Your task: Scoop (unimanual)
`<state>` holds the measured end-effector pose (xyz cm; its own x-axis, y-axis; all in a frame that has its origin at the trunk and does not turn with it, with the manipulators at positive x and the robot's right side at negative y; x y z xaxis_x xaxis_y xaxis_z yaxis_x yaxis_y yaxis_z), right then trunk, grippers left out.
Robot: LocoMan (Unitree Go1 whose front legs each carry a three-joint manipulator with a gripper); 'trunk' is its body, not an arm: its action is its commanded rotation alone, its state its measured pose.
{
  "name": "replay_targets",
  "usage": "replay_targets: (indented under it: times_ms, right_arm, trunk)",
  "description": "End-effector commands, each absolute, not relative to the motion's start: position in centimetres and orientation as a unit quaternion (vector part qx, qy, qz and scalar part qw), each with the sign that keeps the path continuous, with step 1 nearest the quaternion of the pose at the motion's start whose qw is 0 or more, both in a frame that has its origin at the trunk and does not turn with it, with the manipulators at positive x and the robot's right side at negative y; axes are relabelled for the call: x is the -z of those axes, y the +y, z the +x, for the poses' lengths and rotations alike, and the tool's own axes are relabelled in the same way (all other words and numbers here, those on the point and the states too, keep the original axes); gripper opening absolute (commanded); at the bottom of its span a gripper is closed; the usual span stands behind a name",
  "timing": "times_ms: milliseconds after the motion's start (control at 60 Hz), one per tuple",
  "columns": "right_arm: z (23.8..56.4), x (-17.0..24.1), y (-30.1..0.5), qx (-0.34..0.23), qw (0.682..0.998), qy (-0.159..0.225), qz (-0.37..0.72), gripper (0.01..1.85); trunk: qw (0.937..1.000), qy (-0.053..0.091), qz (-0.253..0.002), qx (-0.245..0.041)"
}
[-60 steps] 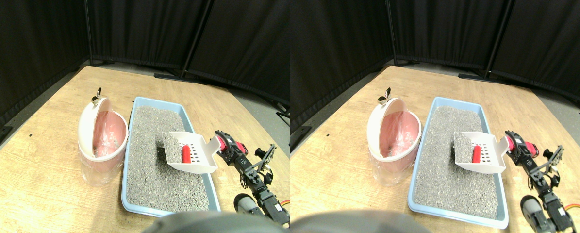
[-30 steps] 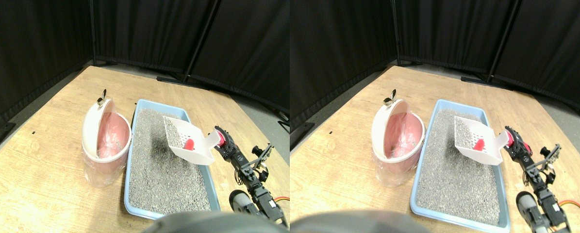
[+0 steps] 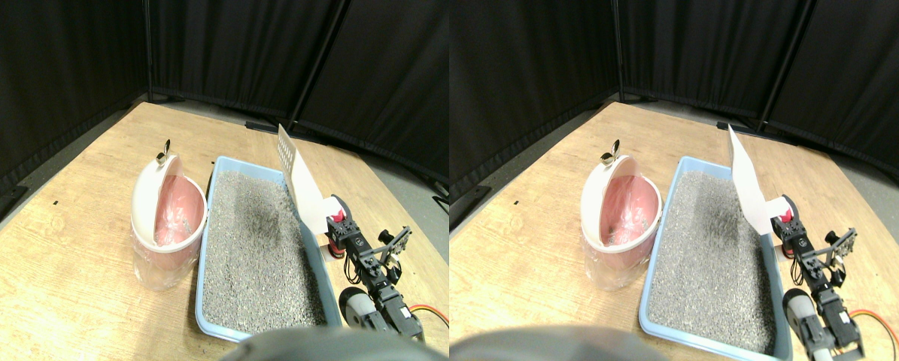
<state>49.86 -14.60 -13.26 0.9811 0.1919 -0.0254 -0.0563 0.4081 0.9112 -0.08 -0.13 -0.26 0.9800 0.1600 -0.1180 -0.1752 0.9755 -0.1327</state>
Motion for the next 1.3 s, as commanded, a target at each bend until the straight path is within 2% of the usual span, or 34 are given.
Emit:
replay_targets:
  times_ms: [17, 200, 283, 367, 517, 683, 883, 1167, 1233, 1300]
  right_arm:
    - [49.9, 12.0, -14.2, -0.101, 0.849, 0.028, 0.518, 0.05]
    - [49.9, 12.1, -14.2, -0.103, 0.849, 0.031, 0.518, 0.05]
    - [50.0, 12.2, -14.3, -0.102, 0.832, 0.037, 0.544, 0.05]
    - [49.9, 12.3, -14.4, -0.109, 0.849, 0.029, 0.517, 0.05]
    - [49.8, 12.2, -14.5, -0.107, 0.859, 0.028, 0.501, 0.05]
    - [49.8, 12.3, -14.6, -0.102, 0.849, 0.027, 0.517, 0.05]
    - [49.8, 12.1, -14.9, -0.114, 0.854, 0.024, 0.507, 0.05]
    - [50.1, 11.0, -15.1, -0.145, 0.924, -0.016, 0.355, 0.05]
    - [50.2, 10.5, -15.2, -0.152, 0.937, -0.02, 0.314, 0.15]
    - [50.4, 10.0, -15.3, -0.144, 0.945, -0.022, 0.293, 0.05]
  trunk:
    - [0.9912, 0.054, -0.077, -0.093]
    - [0.9912, 0.055, -0.077, -0.093]
    - [0.9912, 0.054, -0.077, -0.093]
    - [0.9912, 0.055, -0.076, -0.093]
    - [0.9911, 0.056, -0.076, -0.093]
    - [0.9914, 0.056, -0.074, -0.092]
    - [0.9916, 0.055, -0.073, -0.092]
    - [0.9909, 0.053, -0.074, -0.099]
    - [0.9909, 0.053, -0.074, -0.099]
    - [0.9907, 0.052, -0.074, -0.101]
